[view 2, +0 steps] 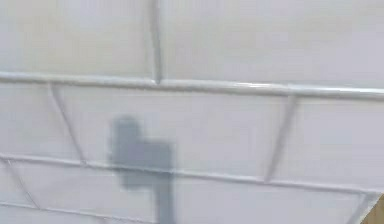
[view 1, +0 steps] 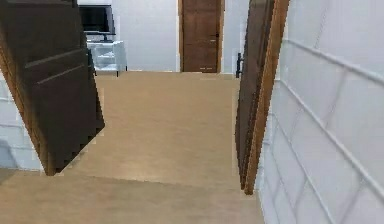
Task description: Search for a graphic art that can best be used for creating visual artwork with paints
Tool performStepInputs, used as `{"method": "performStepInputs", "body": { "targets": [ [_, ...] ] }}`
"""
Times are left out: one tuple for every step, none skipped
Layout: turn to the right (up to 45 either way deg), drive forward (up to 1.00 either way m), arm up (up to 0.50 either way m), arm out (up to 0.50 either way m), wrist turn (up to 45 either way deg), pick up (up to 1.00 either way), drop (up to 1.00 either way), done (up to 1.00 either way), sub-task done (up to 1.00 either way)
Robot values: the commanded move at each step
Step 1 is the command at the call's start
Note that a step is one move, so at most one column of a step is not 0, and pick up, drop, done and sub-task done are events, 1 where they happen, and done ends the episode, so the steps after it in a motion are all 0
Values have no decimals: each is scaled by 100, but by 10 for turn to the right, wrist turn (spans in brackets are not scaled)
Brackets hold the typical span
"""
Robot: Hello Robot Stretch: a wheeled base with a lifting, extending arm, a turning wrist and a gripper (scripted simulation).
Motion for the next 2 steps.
{"method": "performStepInputs", "body": {
  "targets": [
    [0,100,0,0,0,0,0,0,0],
    [0,100,0,0,0,0,0,0,0]
  ]
}}
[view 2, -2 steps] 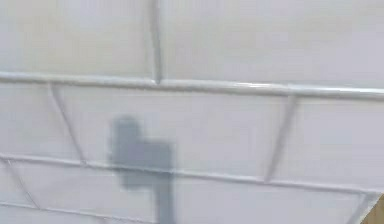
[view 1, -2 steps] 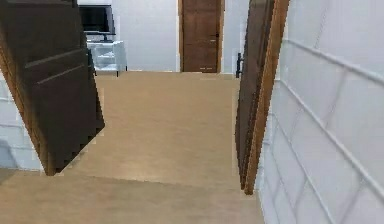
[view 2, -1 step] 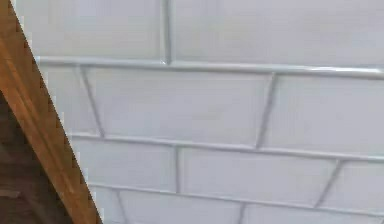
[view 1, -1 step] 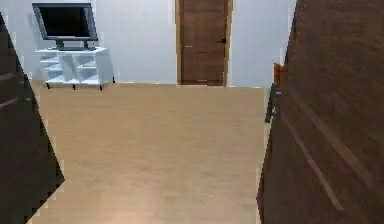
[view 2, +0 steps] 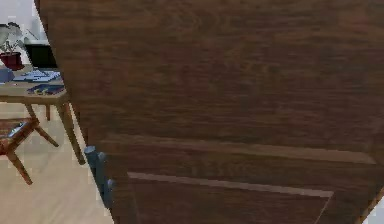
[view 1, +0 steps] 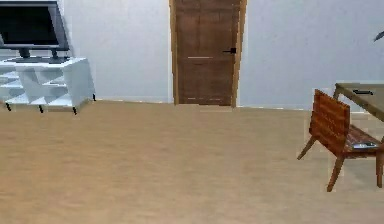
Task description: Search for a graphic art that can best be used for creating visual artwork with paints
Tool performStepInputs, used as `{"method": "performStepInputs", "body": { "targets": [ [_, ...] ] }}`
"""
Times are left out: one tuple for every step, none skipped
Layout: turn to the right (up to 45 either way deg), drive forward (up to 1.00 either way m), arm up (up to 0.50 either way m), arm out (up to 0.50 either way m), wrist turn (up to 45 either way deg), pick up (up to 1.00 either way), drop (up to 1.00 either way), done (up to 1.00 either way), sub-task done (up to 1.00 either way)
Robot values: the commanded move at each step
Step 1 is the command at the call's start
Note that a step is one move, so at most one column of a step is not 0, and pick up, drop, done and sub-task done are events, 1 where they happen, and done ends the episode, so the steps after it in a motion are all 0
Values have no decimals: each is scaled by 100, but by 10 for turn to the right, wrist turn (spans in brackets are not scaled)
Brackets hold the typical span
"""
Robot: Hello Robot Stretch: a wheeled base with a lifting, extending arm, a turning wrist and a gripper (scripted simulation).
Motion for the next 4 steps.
{"method": "performStepInputs", "body": {
  "targets": [
    [0,55,0,0,0,0,0,0,0],
    [450,0,0,0,0,0,0,0,0],
    [60,0,0,0,0,0,0,0,0],
    [0,10,0,0,0,0,0,0,0]
  ]
}}
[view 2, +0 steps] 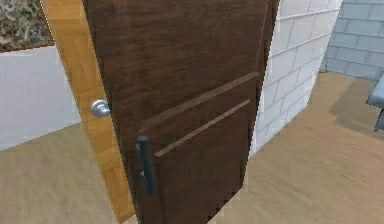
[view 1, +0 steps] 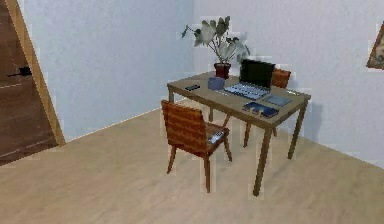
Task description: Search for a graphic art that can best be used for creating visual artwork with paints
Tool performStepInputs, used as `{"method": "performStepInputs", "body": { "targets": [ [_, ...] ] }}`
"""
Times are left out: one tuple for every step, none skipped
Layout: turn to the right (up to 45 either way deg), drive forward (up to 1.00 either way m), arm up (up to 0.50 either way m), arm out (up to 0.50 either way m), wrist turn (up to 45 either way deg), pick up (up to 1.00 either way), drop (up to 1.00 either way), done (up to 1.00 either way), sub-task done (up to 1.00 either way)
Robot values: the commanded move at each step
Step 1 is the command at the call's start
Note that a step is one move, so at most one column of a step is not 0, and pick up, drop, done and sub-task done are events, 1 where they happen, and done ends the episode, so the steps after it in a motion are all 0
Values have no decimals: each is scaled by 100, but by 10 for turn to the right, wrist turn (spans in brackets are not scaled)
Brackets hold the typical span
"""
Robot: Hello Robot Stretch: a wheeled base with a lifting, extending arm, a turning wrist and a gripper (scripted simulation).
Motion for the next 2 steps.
{"method": "performStepInputs", "body": {
  "targets": [
    [270,0,0,0,0,0,0,0,0],
    [0,35,0,0,0,0,0,0,0]
  ]
}}
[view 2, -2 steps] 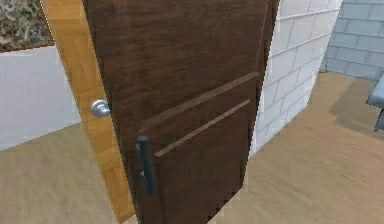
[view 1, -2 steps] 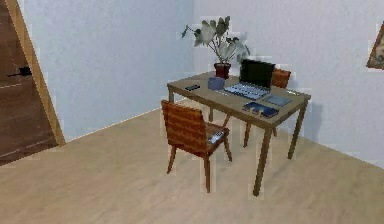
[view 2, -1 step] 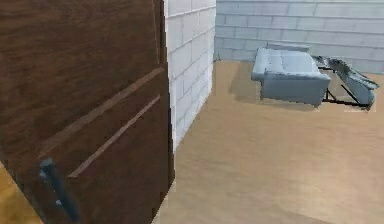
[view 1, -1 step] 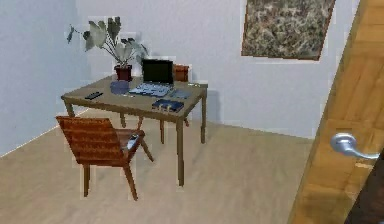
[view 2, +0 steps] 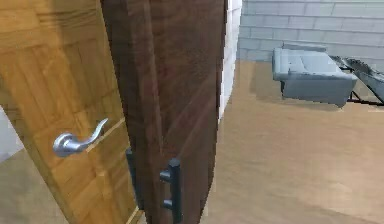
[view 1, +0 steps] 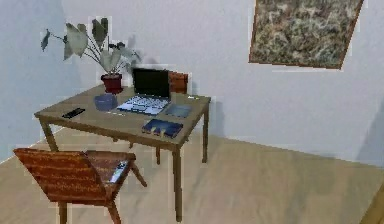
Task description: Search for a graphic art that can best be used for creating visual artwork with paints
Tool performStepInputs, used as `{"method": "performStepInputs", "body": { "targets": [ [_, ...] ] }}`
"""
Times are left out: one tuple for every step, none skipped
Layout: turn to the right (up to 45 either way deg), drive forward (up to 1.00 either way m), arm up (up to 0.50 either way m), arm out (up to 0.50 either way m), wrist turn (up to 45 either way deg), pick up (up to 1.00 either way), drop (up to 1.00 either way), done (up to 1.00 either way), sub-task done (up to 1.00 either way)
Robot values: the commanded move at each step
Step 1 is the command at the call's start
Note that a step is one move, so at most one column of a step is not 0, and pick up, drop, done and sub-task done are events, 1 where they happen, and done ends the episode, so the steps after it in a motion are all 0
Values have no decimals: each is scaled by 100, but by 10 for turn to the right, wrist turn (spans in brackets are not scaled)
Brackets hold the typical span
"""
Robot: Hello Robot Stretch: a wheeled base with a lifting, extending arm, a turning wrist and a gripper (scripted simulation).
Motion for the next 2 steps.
{"method": "performStepInputs", "body": {
  "targets": [
    [180,0,0,0,0,0,0,0,0],
    [0,80,0,0,0,0,0,0,0]
  ]
}}
